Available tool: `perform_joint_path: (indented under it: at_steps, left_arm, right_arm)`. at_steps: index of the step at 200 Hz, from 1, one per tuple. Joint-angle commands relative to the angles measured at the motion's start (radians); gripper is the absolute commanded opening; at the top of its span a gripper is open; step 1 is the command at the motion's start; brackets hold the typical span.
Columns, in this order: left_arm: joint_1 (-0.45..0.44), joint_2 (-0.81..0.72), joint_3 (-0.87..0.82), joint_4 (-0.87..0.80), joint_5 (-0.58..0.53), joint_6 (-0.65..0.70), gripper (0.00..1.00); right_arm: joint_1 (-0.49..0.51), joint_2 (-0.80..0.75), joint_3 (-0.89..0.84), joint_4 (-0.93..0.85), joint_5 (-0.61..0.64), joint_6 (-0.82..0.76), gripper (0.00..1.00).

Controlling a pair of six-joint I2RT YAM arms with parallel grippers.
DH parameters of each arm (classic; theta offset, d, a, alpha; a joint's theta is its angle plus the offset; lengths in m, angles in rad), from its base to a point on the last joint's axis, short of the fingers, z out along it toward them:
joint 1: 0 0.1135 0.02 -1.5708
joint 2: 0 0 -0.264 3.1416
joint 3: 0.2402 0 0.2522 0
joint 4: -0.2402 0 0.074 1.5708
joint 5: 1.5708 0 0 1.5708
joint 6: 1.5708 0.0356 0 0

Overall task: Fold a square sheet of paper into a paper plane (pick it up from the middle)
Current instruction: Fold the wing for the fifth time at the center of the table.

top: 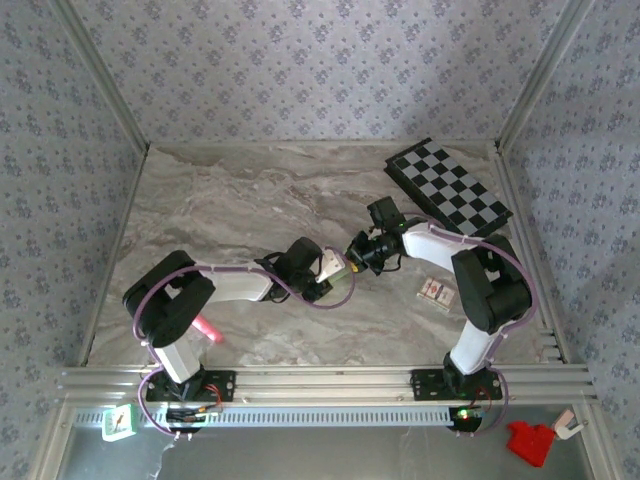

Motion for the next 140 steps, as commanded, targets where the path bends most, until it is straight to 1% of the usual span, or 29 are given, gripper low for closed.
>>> perform_joint_path:
  at_steps: [1,72,121,140]
  left_arm:
    - [0.006,0.004,0.023,-0.012,0.028,0.01,0.19]
    - [0.005,-0.023,0.025,-0.005,0.037,-0.005,0.25]
    - [0.006,-0.025,0.026,-0.005,0.038,-0.006,0.22]
    - [0.005,-0.027,0.026,-0.006,0.038,-0.008,0.23]
  right_arm:
    - [0.003,0.025,0.014,-0.026,-0.025,-0.015,0.08]
    - [0.005,0.035,0.011,-0.026,-0.025,-0.02,0.08]
    - [0.009,0.038,0.008,-0.023,-0.026,-0.021,0.08]
    - [0.009,0.044,0.01,-0.024,-0.029,-0.023,0.09]
